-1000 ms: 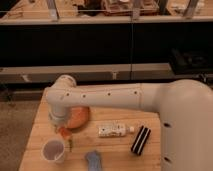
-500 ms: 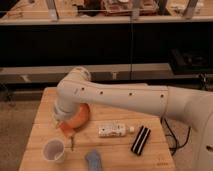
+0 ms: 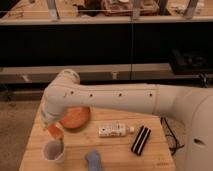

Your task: Place the pepper in the ceramic cup

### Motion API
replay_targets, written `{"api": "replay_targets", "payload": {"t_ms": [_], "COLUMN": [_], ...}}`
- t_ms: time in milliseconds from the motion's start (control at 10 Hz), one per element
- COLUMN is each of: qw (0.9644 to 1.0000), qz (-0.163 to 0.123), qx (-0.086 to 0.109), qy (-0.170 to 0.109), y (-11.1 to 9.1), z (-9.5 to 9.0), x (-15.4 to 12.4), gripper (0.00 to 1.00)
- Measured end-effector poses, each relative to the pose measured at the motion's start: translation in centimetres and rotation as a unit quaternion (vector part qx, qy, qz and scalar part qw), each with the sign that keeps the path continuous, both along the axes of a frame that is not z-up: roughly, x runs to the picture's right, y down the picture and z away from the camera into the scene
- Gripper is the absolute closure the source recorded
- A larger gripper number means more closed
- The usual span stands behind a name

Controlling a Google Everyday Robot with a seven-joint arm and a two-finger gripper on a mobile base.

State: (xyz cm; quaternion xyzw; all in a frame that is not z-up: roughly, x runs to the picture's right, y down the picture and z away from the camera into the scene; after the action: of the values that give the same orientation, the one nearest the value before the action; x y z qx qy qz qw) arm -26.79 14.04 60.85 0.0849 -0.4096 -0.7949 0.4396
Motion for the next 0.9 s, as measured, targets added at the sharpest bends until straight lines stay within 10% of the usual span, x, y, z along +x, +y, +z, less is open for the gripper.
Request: {"api": "replay_targets", "payload": {"t_ms": [900], "qw": [0.9970], "qz": [-0.040], "qx": [0.024], "qy": [-0.062], "y": [3.1], "z": [1.7], "x": [-3.6], "gripper": [1.00]}}
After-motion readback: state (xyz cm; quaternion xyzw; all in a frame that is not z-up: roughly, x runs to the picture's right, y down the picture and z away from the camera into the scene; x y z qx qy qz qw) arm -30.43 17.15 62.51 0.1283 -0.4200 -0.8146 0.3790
